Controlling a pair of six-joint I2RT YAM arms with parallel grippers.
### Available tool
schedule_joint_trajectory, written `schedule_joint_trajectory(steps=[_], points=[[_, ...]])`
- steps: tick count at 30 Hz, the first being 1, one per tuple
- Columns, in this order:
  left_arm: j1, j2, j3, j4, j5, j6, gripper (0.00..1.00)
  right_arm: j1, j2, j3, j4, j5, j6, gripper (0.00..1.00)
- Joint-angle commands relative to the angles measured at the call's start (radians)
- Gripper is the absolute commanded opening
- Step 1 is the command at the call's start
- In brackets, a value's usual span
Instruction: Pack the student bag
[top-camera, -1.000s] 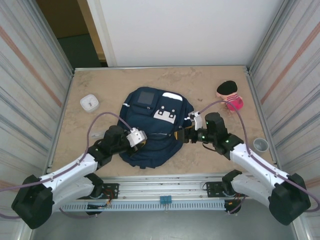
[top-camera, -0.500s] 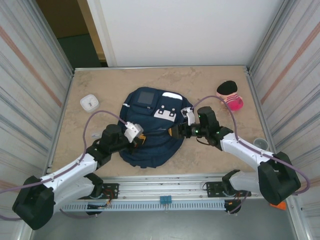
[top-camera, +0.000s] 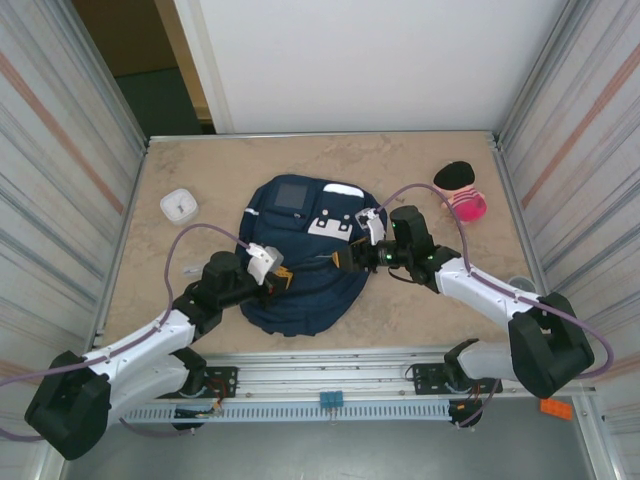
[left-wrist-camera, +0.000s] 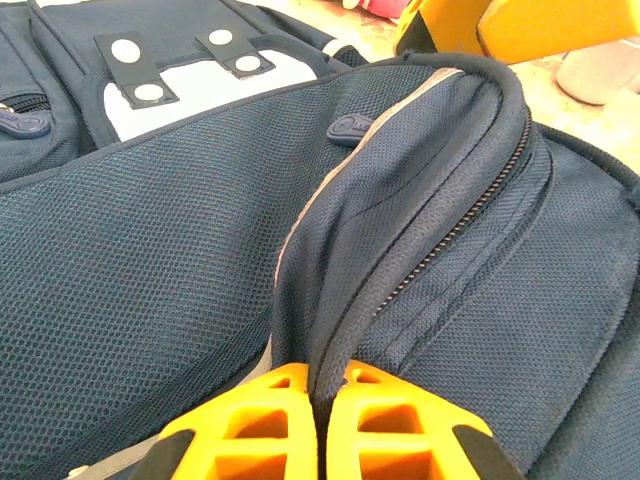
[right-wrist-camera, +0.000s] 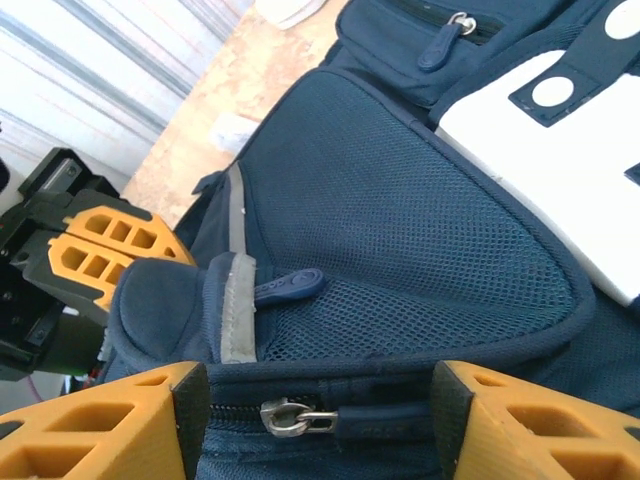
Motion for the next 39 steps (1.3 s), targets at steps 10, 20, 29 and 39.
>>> schedule_joint_trajectory(steps=[10, 20, 29, 39], points=[[0.008, -0.034, 0.052, 0.067, 0.067, -0.04, 0.0, 0.004, 0.045, 0.062, -0.044, -0.129, -0.072, 0.59], [0.009, -0.039, 0.076, -0.006, -0.023, -0.001, 0.0, -0.009, -0.033, 0.08, -0.277, -0.385, -0.158, 0.51], [0.008, -0.032, 0.083, 0.003, 0.006, 0.005, 0.0, -0.077, -0.204, 0.074, -0.377, -0.146, -0.175, 0.6], [0.008, -0.011, 0.094, 0.027, 0.06, 0.006, 0.0, -0.114, 0.007, 0.116, -0.203, -0.102, -0.135, 0.74]])
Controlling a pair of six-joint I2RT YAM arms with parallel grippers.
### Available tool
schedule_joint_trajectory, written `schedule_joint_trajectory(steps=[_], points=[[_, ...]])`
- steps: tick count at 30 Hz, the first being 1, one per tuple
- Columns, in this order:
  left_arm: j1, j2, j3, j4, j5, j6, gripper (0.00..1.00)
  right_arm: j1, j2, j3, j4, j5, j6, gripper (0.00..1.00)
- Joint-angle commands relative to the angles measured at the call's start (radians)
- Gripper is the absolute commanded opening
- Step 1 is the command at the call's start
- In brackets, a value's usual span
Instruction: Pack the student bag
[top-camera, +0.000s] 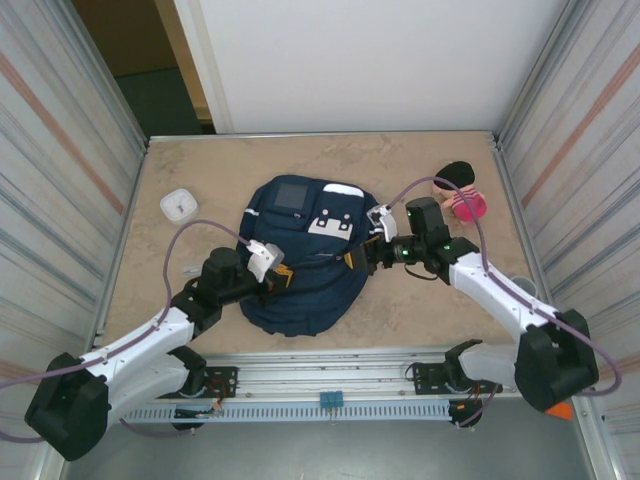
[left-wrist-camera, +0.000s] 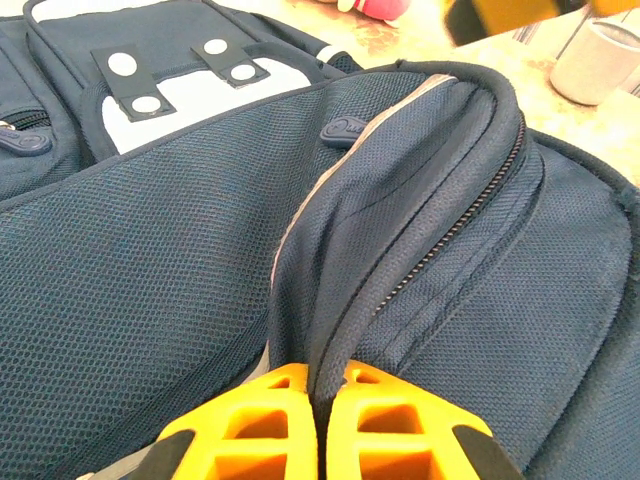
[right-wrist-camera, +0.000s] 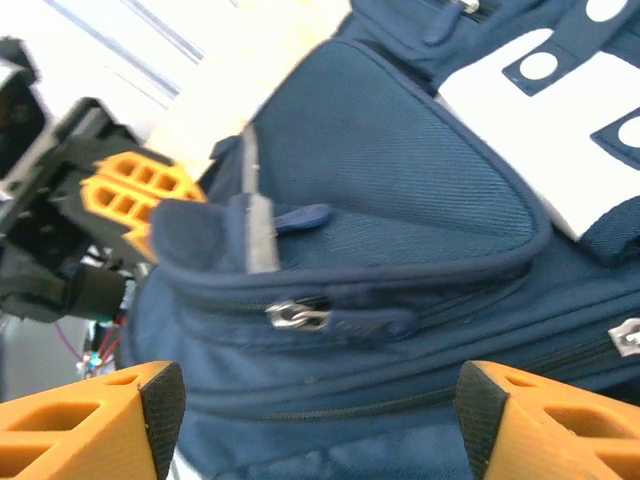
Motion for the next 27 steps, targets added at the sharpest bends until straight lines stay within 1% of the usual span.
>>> schedule_joint_trajectory(steps=[1, 6, 10, 15, 22, 27], points=[[0.004, -0.006, 0.049, 0.091, 0.045, -0.015, 0.0, 0.002, 0.068, 0.027, 0.1, 0.0, 0.035, 0.75], [0.004, -0.009, 0.052, 0.091, 0.046, -0.013, 0.0, 0.035, 0.147, 0.06, 0.128, -0.074, 0.032, 0.77], [0.004, -0.013, 0.056, 0.088, 0.04, -0.006, 0.0, 0.053, 0.183, 0.073, 0.115, -0.161, 0.028, 0.76], [0.004, -0.009, 0.053, 0.091, 0.034, -0.003, 0.0, 0.059, 0.183, 0.069, 0.06, -0.244, 0.008, 0.68], [0.003, -0.005, 0.054, 0.091, 0.027, 0.003, 0.0, 0.061, 0.078, 0.045, -0.016, -0.333, -0.024, 0.52], [0.004, -0.006, 0.056, 0.088, 0.025, 0.002, 0.0, 0.07, 0.012, 0.039, -0.088, -0.368, -0.045, 0.47]])
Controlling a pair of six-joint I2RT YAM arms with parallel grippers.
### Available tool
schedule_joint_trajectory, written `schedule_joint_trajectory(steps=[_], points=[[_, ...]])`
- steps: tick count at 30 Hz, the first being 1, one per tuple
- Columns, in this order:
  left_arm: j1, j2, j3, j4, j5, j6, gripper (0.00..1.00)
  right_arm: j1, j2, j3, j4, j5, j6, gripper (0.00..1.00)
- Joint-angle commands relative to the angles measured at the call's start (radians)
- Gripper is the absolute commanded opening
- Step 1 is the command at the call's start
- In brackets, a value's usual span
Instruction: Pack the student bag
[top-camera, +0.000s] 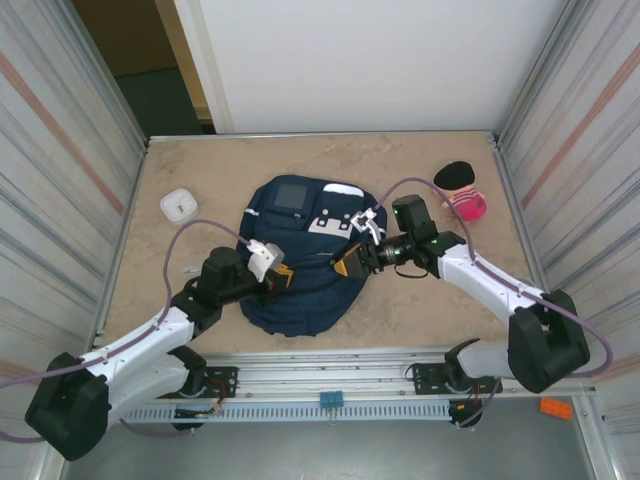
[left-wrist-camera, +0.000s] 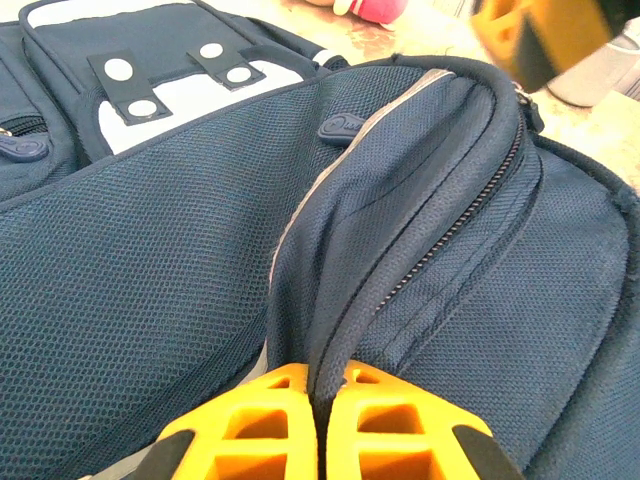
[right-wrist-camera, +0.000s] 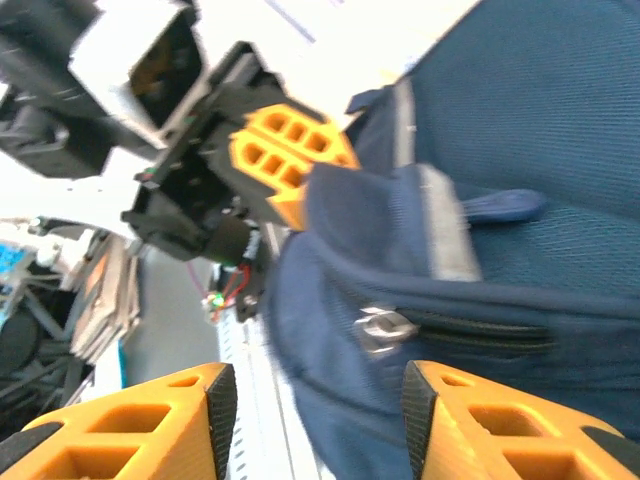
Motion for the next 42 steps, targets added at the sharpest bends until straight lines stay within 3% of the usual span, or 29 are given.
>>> schedule_joint_trajectory(steps=[1, 4, 5, 7, 10, 21, 24, 28, 33, 42], points=[[0.003, -0.01, 0.054, 0.08, 0.019, -0.002, 0.0, 0.016, -0.057, -0.005, -0.09, -0.088, -0.039, 0.47], [0.003, -0.013, 0.054, 0.079, 0.02, 0.0, 0.0, 0.023, -0.099, -0.012, -0.126, -0.06, -0.046, 0.49], [0.003, -0.015, 0.054, 0.079, 0.02, -0.001, 0.0, 0.021, -0.114, -0.015, -0.13, -0.036, -0.047, 0.54], [0.003, -0.014, 0.054, 0.079, 0.022, 0.001, 0.0, 0.015, -0.147, -0.025, -0.124, 0.069, -0.041, 0.65], [0.003, -0.011, 0.055, 0.08, 0.027, -0.001, 0.0, 0.009, -0.154, -0.019, -0.112, 0.228, -0.024, 0.7], [0.002, -0.005, 0.058, 0.086, 0.037, -0.006, 0.0, 0.081, 0.008, 0.068, -0.081, 0.215, -0.03, 0.7], [0.003, -0.004, 0.059, 0.089, 0.037, -0.006, 0.0, 0.094, 0.012, 0.069, -0.079, 0.191, -0.03, 0.64], [0.002, -0.002, 0.059, 0.093, 0.039, -0.007, 0.0, 0.102, -0.001, 0.061, -0.083, 0.189, -0.028, 0.49], [0.003, 0.007, 0.062, 0.102, 0.051, -0.012, 0.0, 0.104, 0.01, 0.061, -0.11, 0.312, -0.018, 0.36], [0.003, 0.013, 0.09, 0.04, 0.007, -0.014, 0.0, 0.104, -0.038, 0.052, -0.131, 0.382, -0.001, 0.1]])
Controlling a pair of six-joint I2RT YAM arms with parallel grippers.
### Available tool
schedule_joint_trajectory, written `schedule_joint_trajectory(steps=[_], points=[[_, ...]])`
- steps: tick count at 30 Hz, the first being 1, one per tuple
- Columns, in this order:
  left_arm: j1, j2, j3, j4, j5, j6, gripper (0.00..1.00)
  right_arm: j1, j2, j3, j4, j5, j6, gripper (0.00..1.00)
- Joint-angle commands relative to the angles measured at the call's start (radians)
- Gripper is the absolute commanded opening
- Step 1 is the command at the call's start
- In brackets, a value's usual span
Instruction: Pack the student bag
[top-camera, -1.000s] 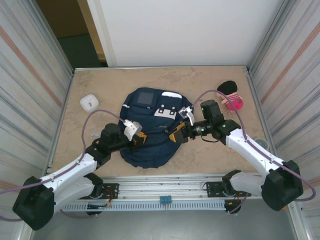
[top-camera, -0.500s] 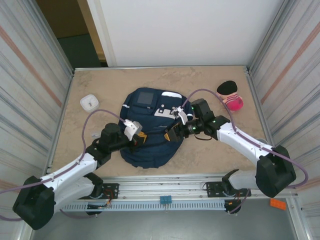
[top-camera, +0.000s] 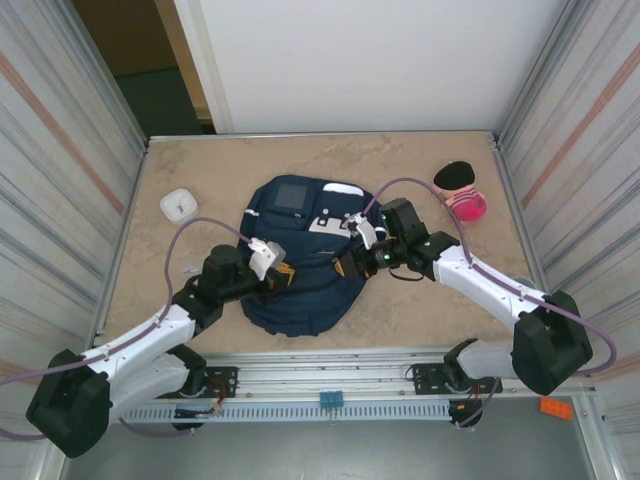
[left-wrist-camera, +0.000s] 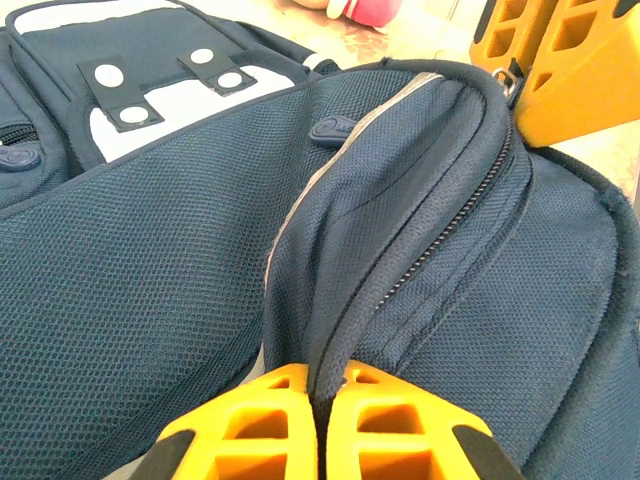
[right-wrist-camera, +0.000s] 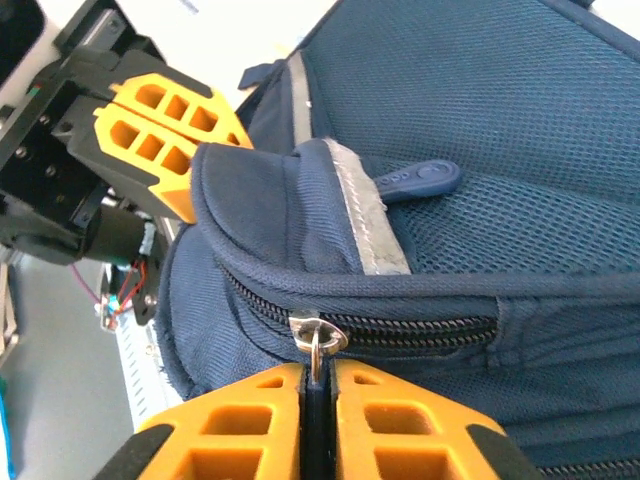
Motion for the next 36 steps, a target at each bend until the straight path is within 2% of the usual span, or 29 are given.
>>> schedule_joint_trajectory(steps=[1, 6, 10, 18, 22, 27, 30, 36], points=[[0.002, -0.006, 0.074, 0.034, -0.008, -0.015, 0.0, 0.007, -0.048, 0.009, -0.047, 0.054, 0.005, 0.09], [0.002, 0.002, 0.082, 0.065, -0.023, -0.057, 0.0, 0.012, -0.1, -0.022, -0.042, 0.064, 0.043, 0.01], [-0.001, 0.015, 0.108, 0.074, -0.052, -0.119, 0.0, 0.044, -0.134, -0.034, -0.019, 0.065, 0.082, 0.0], [-0.038, 0.056, 0.165, 0.059, -0.089, -0.143, 0.0, 0.17, -0.117, 0.027, -0.033, 0.128, 0.123, 0.01], [-0.077, 0.078, 0.194, 0.046, -0.094, -0.126, 0.0, 0.246, -0.064, 0.075, -0.057, 0.209, 0.157, 0.01], [-0.101, 0.092, 0.211, 0.048, -0.097, -0.105, 0.0, 0.338, -0.005, 0.112, -0.013, 0.218, 0.186, 0.05], [-0.101, 0.085, 0.21, 0.05, -0.093, -0.095, 0.0, 0.348, 0.006, 0.119, 0.003, 0.22, 0.199, 0.12], [-0.101, 0.042, 0.192, 0.018, -0.092, -0.041, 0.0, 0.287, -0.085, 0.082, -0.006, 0.23, 0.223, 0.43]])
